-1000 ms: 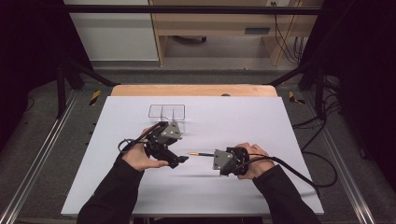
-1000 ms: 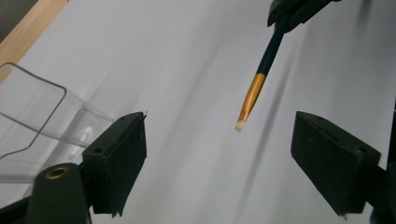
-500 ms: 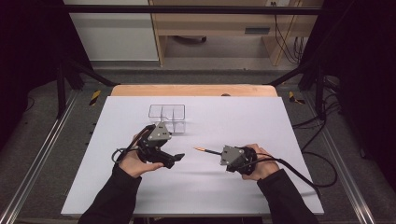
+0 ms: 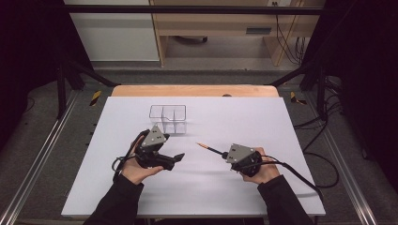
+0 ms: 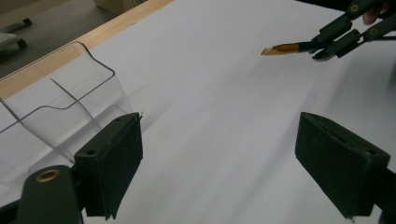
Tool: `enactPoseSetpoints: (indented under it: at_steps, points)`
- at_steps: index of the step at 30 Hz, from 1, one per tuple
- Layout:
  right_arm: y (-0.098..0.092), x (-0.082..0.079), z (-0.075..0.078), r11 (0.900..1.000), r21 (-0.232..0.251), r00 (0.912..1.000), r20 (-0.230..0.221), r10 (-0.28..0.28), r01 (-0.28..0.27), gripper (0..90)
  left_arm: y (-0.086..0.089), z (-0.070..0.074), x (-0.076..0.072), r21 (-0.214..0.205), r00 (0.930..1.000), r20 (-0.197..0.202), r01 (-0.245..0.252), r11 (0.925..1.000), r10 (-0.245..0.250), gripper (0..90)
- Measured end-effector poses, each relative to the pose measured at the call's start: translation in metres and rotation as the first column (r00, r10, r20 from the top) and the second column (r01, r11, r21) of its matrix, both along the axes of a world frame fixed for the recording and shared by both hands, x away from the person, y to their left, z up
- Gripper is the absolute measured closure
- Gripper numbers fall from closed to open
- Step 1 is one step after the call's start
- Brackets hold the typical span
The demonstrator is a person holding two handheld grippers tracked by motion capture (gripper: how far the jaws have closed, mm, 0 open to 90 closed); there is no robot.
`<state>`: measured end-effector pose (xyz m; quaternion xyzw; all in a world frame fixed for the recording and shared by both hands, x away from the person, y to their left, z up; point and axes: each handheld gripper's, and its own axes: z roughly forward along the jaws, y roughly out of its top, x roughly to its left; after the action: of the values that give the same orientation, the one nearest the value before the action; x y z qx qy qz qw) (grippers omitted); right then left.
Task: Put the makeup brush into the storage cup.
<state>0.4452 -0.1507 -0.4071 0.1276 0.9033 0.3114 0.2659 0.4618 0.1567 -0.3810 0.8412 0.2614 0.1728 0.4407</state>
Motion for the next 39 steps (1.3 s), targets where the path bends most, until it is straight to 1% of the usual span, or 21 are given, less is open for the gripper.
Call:
enactPoseSetpoints:
  at_steps: [1, 3, 6, 8, 10, 12, 16, 18, 20, 22, 24, 27, 29, 32, 35, 36, 37, 39]
  points:
    - [-0.001, 0.0, -0.001, 1.0, 0.007, 1.0, 0.0, 0.0, 0.0, 84.8, 0.001, -0.002, 0.0, -0.023, 1.0, -0.006, -0.006, 0.9997, 0.006, 14.2]
    - [-0.001, 0.0, -0.002, 0.9993, 0.037, 0.9999, -0.015, -0.008, 0.009, 84.9, 0.001, -0.004, -0.001, -0.037, 0.9999, -0.006, -0.016, 0.9992, 0.016, 14.0]
    - [-0.002, 0.0, -0.005, 0.9974, 0.066, 0.9993, -0.029, -0.026, 0.027, 84.8, 0.002, -0.007, -0.002, -0.063, 0.9996, -0.002, -0.027, 0.9976, 0.027, 14.5]
    - [-0.003, 0.0, -0.007, 0.9954, 0.089, 0.9987, -0.039, -0.034, 0.038, 84.9, 0.002, -0.009, -0.003, -0.081, 0.9993, -0.003, -0.037, 0.996, 0.036, 14.6]
    - [-0.004, 0.0, -0.008, 0.9918, 0.118, 0.9979, -0.048, -0.044, 0.049, 84.8, 0.002, -0.009, -0.003, -0.09, 0.9989, 0.0, -0.046, 0.9948, 0.046, 14.5]
    - [-0.004, -0.001, -0.008, 0.9897, 0.132, 0.9975, -0.052, -0.047, 0.054, 84.9, 0.003, -0.009, -0.004, -0.11, 0.9987, 0.0, -0.052, 0.9926, 0.052, 14.5]
    - [-0.003, -0.001, -0.007, 0.9817, 0.176, 0.9962, -0.059, -0.064, 0.073, 84.9, 0.001, -0.009, -0.006, -0.137, 0.9976, 0.014, -0.065, 0.9884, 0.067, 14.0]
    - [-0.002, -0.001, -0.008, 0.9757, 0.202, 0.995, -0.067, -0.073, 0.086, 84.9, 0.0, -0.01, -0.007, -0.147, 0.9966, 0.023, -0.074, 0.9863, 0.079, 14.0]
    - [-0.001, -0.001, -0.008, 0.9717, 0.218, 0.9945, -0.07, -0.077, 0.091, 84.8, -0.001, -0.011, -0.008, -0.156, 0.9961, 0.026, -0.079, 0.9845, 0.084, 13.9]
    - [0.0, -0.001, -0.009, 0.9674, 0.235, 0.9942, -0.073, -0.079, 0.094, 84.8, -0.001, -0.012, -0.009, -0.175, 0.9949, 0.028, -0.091, 0.9804, 0.097, 13.8]
    - [0.0, -0.001, -0.009, 0.9646, 0.243, 0.9934, -0.073, -0.089, 0.104, 84.8, -0.002, -0.014, -0.009, -0.195, 0.9946, 0.021, -0.095, 0.9762, 0.101, 13.8]
    - [0.001, -0.001, -0.009, 0.9573, 0.263, 0.9913, -0.086, -0.1, 0.119, 84.8, -0.003, -0.016, -0.009, -0.217, 0.9933, 0.017, -0.108, 0.9702, 0.114, 13.6]
    - [0.002, -0.001, -0.01, 0.952, 0.279, 0.9902, -0.094, -0.103, 0.126, 84.8, -0.005, -0.017, -0.01, -0.224, 0.992, 0.016, -0.118, 0.9675, 0.125, 13.2]
    - [0.004, -0.001, -0.011, 0.9451, 0.3, 0.9891, -0.107, -0.101, 0.129, 84.8, -0.006, -0.019, -0.011, -0.256, 0.9904, 0.01, -0.131, 0.9578, 0.138, 13.4]
    - [0.004, -0.002, -0.011, 0.9366, 0.322, 0.9878, -0.115, -0.105, 0.137, 84.8, -0.007, -0.021, -0.012, -0.28, 0.9884, 0.006, -0.144, 0.9493, 0.151, 13.5]
    - [0.004, -0.002, -0.011, 0.9335, 0.33, 0.9873, -0.117, -0.107, 0.14, 84.8, -0.007, -0.021, -0.012, -0.28, 0.9884, 0.006, -0.144, 0.9493, 0.151, 13.6]
    - [0.004, -0.002, -0.011, 0.9307, 0.337, 0.9869, -0.12, -0.108, 0.142, 84.8, -0.008, -0.023, -0.012, -0.296, 0.9875, 0.001, -0.15, 0.9433, 0.157, 13.6]
    - [0.005, -0.002, -0.012, 0.9252, 0.35, 0.986, -0.126, -0.109, 0.147, 84.8, -0.009, -0.024, -0.013, -0.308, 0.9867, -0.001, -0.155, 0.9385, 0.163, 13.8]
